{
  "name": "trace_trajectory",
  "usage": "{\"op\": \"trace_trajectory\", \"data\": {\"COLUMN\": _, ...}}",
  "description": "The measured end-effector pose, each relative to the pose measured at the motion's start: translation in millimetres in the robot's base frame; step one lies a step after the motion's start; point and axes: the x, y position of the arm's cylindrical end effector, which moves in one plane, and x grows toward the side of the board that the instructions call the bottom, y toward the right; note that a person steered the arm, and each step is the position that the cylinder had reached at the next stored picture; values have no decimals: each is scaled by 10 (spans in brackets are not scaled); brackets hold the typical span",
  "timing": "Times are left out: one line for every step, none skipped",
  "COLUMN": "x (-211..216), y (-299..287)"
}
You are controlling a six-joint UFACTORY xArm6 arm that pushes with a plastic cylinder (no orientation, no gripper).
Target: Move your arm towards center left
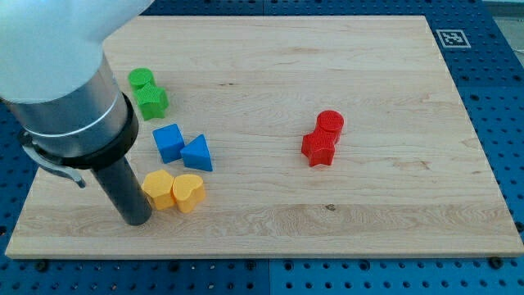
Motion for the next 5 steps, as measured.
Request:
{"op": "trace_trajectory", "data": {"x": 7, "y": -14}}
{"op": "trace_trajectory", "data": {"x": 0, "y": -378}}
{"op": "trace_trajectory", "data": {"x": -303, "y": -864}}
{"op": "trace_trajectory", "data": {"x": -827, "y": -941}}
{"op": "trace_trajectory", "data": {"x": -1018, "y": -941}}
